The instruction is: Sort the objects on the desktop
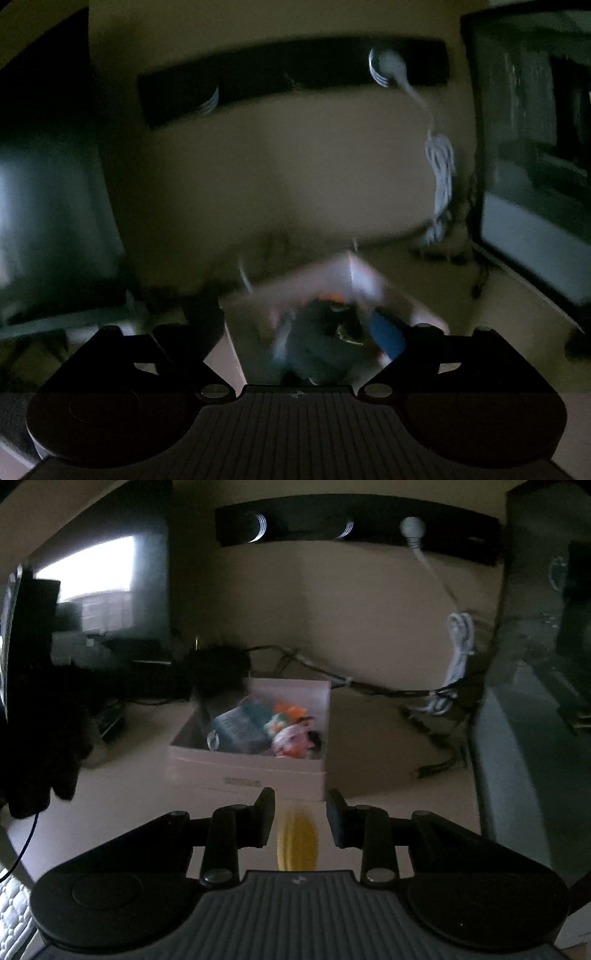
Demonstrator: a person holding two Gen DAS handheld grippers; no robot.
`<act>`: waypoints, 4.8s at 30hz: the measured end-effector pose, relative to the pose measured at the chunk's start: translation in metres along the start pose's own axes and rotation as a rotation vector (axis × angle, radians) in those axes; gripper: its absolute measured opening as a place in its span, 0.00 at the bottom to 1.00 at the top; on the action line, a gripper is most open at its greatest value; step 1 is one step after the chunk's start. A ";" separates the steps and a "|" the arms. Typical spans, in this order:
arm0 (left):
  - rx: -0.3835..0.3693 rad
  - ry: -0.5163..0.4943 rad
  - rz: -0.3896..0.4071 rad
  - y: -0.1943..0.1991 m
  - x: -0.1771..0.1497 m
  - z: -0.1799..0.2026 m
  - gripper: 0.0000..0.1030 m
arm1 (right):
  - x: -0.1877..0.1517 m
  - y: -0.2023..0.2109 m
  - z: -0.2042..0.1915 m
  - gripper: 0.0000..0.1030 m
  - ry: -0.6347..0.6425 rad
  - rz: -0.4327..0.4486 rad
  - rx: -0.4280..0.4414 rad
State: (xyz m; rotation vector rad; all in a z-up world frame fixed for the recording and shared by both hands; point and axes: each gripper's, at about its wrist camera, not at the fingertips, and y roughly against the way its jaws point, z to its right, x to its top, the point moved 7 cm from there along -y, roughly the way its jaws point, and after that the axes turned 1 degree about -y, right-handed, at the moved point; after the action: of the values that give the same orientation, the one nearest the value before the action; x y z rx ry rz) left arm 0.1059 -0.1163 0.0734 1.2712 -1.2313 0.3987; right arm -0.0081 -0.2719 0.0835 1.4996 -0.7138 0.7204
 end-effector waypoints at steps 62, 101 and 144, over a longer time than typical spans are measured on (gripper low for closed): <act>-0.047 0.433 -0.261 0.021 -0.096 0.009 0.97 | -0.021 -0.102 0.085 0.44 -0.052 0.010 -0.429; 0.015 0.505 -0.289 0.035 -0.155 -0.018 0.96 | 0.069 -0.195 -0.075 0.81 -0.137 -0.249 0.200; 0.054 0.394 -0.280 0.031 -0.155 0.009 0.96 | 0.072 -0.195 -0.074 0.83 0.045 -0.062 0.258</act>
State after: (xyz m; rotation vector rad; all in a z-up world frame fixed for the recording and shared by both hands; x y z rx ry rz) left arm 0.0200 -0.0551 -0.0447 1.3137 -0.7042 0.4541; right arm 0.1882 -0.1902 0.0243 1.7258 -0.5524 0.8200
